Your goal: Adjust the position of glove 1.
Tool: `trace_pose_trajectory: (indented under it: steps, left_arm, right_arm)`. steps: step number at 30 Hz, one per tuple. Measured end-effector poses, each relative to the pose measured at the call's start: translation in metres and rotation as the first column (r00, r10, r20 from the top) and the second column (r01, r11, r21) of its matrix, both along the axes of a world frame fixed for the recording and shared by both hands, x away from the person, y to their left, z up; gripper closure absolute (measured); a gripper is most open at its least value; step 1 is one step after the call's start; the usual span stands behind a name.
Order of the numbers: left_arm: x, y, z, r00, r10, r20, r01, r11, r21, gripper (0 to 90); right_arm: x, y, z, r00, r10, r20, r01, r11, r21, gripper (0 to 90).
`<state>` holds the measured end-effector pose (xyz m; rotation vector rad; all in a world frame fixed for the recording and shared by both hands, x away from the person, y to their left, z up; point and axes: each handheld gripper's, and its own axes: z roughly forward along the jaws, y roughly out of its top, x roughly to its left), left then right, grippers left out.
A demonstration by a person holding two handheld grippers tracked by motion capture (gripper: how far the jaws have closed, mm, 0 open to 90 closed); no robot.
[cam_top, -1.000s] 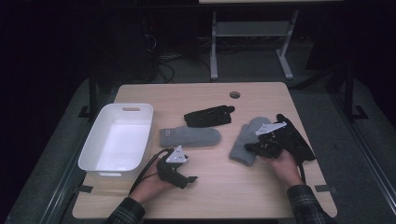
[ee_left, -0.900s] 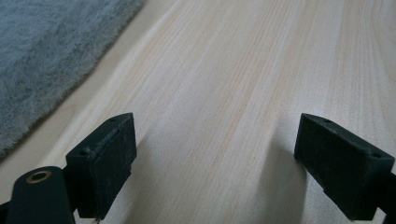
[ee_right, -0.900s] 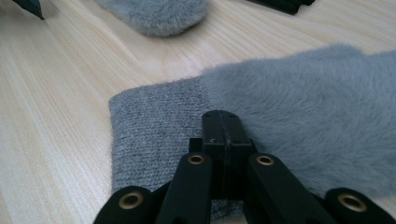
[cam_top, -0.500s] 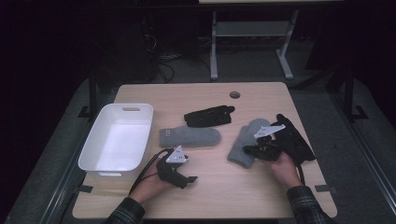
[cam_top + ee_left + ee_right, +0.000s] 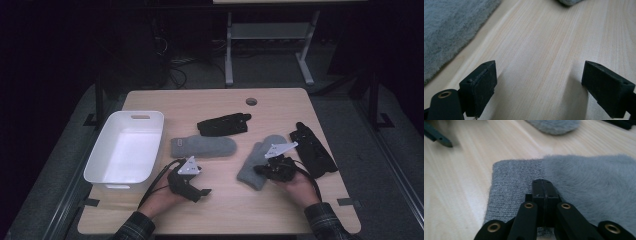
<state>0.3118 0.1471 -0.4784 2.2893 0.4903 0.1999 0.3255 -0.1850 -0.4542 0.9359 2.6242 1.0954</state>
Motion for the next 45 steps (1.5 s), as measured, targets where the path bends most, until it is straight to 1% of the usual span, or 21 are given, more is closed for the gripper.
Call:
trace_pose_trajectory:
  steps: [8,9,12,15,19,20,22,23,24,25,26,30,31,32,33,34,37,40,43,44,45]
  left_arm:
    - [0.0,0.0,0.0,1.0,0.002,-0.001,-0.002,1.0,-0.002,11.9]
    - [-0.001,-0.001,0.0,1.0,0.008,-0.005,-0.008,0.9999,-0.013,11.9]
    - [0.0,0.0,0.0,1.0,0.0,0.0,0.0,1.0,0.004,11.9]
    - [0.0,0.0,0.0,1.0,-0.001,-0.001,0.001,1.0,0.006,11.9]
    - [0.0,0.0,0.0,1.0,0.0,-0.001,0.0,1.0,0.006,11.9]
    - [0.0,0.0,0.0,1.0,0.0,0.0,0.0,1.0,0.006,11.9]
    - [0.0,0.0,0.0,1.0,-0.002,0.006,0.002,1.0,0.004,11.9]
    - [0.0,0.0,0.0,1.0,0.004,0.0,-0.004,1.0,-0.006,11.9]
    - [0.0,0.0,0.0,1.0,0.004,0.001,-0.004,1.0,-0.005,11.9]
    - [0.0,0.0,0.0,1.0,0.002,0.003,-0.002,1.0,-0.001,11.9]
    - [0.0,0.0,0.0,1.0,0.003,0.002,-0.003,1.0,-0.003,11.9]
    - [0.0,0.0,0.0,1.0,0.001,0.004,-0.001,1.0,0.001,11.9]
    - [0.0,0.0,0.0,1.0,0.001,0.004,-0.001,1.0,0.002,11.9]
    - [0.0,0.0,0.0,1.0,0.0,0.003,0.0,1.0,0.003,11.9]
    - [0.0,0.0,0.0,1.0,0.0,0.003,0.0,1.0,0.003,11.9]
    - [0.0,0.0,0.001,1.0,0.001,0.004,-0.001,1.0,0.004,11.9]
    - [0.0,0.0,0.0,1.0,0.0,0.005,0.0,1.0,0.006,11.9]
    - [0.0,-0.001,0.0,1.0,0.002,0.0,-0.002,1.0,0.004,11.9]
    - [0.0,-0.001,0.0,1.0,0.003,0.0,-0.003,1.0,0.001,12.0]
    - [0.0,-0.001,0.0,1.0,0.002,0.0,-0.002,1.0,0.004,12.0]
    - [0.0,-0.001,0.0,1.0,0.002,0.001,-0.002,1.0,0.004,12.0]
  right_arm:
    - [-0.018,0.016,0.003,0.9984,0.056,-0.009,-0.056,0.998,-0.014,90.0]
    - [-0.021,0.019,0.003,0.9979,0.065,-0.006,-0.065,0.998,-0.019,90.0]
    - [-0.03,0.027,0.004,0.9956,0.093,-0.011,-0.093,0.995,-0.02,90.0]
    - [-0.038,0.035,0.004,0.9932,0.117,-0.008,-0.117,0.993,-0.026,90.0]
    - [-0.043,0.039,0.006,0.9918,0.127,-0.003,-0.127,0.991,-0.034,89.8]
    - [-0.043,0.038,0.008,0.9914,0.131,0.005,-0.131,0.991,-0.02,89.8]
    - [-0.04,0.033,0.014,0.9925,0.122,0.009,-0.122,0.992,0.021,89.8]
    - [-0.037,0.031,0.017,0.9935,0.111,0.022,-0.112,0.993,0.025,89.7]
    - [-0.034,0.027,0.02,0.9939,0.104,0.037,-0.105,0.994,0.025,89.8]
    - [-0.031,0.024,0.023,0.9954,0.086,0.042,-0.087,0.996,0.029,89.8]
    - [-0.026,0.02,0.025,0.9958,0.072,0.056,-0.073,0.997,0.029,89.8]
    - [-0.004,0.005,0.027,0.9975,0.003,0.071,-0.006,0.999,0.039,89.8]
    - [0.001,0.001,0.027,0.9976,-0.015,0.068,0.013,0.999,0.042,89.8]
    - [0.006,-0.001,0.027,0.9974,-0.031,0.065,0.028,0.999,0.041,89.8]
    - [0.006,-0.001,0.027,0.9974,-0.031,0.065,0.028,0.999,0.041,89.8]
    - [0.014,-0.006,0.023,0.9953,-0.057,0.078,0.056,0.998,0.025,89.8]
    - [0.025,-0.01,0.019,0.9942,-0.08,0.072,0.079,0.997,0.004,89.8]
    - [0.034,-0.012,0.011,0.9944,-0.093,0.051,0.094,0.995,-0.024,89.8]
    - [0.038,-0.012,-0.001,0.9952,-0.096,0.018,0.097,0.993,-0.062,90.0]
    - [0.038,-0.013,-0.005,0.9952,-0.098,0.01,0.098,0.993,-0.067,90.0]
    - [0.038,-0.015,-0.006,0.995,-0.1,0.004,0.1,0.993,-0.062,90.0]
